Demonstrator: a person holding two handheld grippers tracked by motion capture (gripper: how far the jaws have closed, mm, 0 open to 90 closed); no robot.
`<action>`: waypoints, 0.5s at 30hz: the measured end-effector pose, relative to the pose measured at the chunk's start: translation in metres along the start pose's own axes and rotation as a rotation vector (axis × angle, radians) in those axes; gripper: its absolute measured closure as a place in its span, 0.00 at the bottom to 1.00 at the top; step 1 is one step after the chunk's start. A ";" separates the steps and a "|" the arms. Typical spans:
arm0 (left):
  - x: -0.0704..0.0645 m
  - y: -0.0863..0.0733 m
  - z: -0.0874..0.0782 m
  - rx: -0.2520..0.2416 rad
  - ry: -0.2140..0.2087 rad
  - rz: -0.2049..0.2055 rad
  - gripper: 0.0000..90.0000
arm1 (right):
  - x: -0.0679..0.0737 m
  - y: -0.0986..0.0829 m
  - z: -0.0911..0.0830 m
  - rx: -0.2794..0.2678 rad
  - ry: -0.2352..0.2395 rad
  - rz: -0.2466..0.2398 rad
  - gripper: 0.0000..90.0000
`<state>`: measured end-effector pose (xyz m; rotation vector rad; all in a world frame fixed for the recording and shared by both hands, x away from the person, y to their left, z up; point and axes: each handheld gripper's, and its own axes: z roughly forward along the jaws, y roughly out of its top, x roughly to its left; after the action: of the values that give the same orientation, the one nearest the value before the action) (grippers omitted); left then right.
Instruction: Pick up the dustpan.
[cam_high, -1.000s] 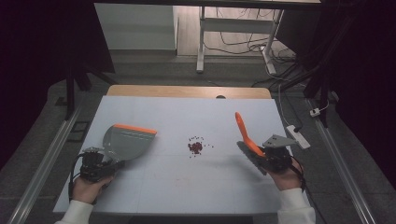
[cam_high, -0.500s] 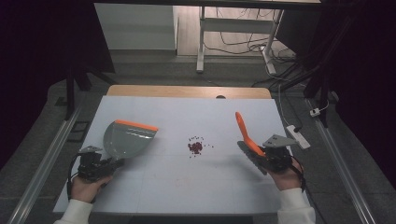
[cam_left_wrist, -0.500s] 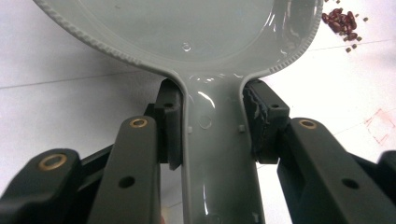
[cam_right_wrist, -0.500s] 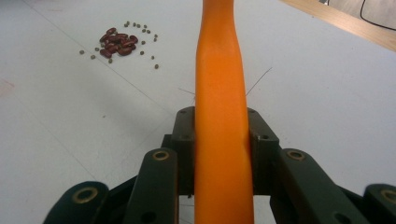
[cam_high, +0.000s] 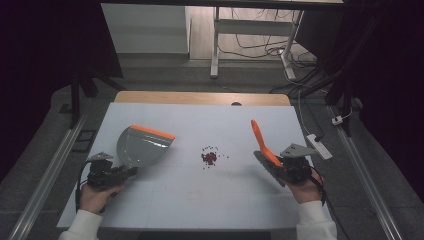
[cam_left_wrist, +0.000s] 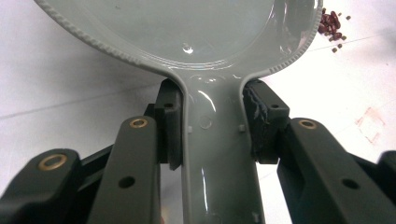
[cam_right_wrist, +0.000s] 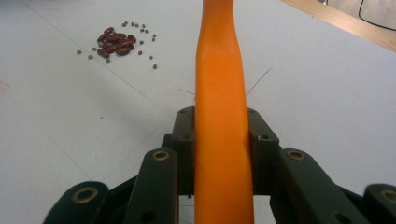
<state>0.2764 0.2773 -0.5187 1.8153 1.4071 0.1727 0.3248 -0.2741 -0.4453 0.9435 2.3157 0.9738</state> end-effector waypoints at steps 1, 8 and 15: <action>0.000 0.001 0.001 -0.001 -0.003 0.006 0.68 | 0.000 0.000 0.000 -0.002 -0.001 0.000 0.78; 0.006 0.012 0.008 0.000 -0.054 0.035 0.68 | -0.002 0.001 0.000 -0.005 -0.006 0.007 0.78; 0.007 0.031 0.020 -0.001 -0.098 0.105 0.68 | -0.004 0.001 0.000 -0.016 -0.006 0.019 0.78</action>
<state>0.3135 0.2716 -0.5143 1.8726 1.2445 0.1359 0.3276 -0.2760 -0.4439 0.9621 2.2946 0.9939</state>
